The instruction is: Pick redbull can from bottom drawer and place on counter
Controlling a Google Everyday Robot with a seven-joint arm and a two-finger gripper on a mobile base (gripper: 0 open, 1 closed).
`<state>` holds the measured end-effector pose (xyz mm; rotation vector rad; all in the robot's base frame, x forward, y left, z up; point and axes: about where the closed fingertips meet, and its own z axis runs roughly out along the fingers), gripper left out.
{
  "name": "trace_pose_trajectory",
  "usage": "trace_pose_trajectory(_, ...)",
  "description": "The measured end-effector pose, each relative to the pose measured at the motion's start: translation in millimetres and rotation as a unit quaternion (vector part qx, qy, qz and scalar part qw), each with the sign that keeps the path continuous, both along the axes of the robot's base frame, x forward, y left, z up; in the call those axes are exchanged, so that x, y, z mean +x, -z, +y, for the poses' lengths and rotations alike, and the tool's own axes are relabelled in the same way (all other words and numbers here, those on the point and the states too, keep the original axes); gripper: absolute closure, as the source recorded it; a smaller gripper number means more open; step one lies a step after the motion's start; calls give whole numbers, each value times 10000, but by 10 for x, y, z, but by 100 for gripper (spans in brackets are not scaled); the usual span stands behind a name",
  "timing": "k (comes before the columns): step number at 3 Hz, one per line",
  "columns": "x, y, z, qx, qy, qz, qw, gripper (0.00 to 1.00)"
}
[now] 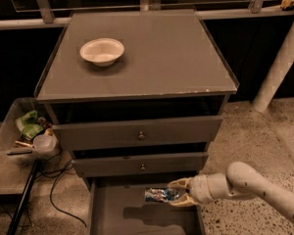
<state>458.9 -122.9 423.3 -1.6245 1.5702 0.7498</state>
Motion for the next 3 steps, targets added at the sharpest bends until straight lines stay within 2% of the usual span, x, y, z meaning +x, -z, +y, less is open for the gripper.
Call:
trace_pose_trajectory(1, 190, -517, -16, -645, 291, -34, 9975, 100)
trace_pose_trajectory(2, 402, -938, -265, -1153, 795, 21, 9901, 100)
trace_pose_trajectory(3, 404, -1343, -558, -1311, 1095, 25, 9853, 100)
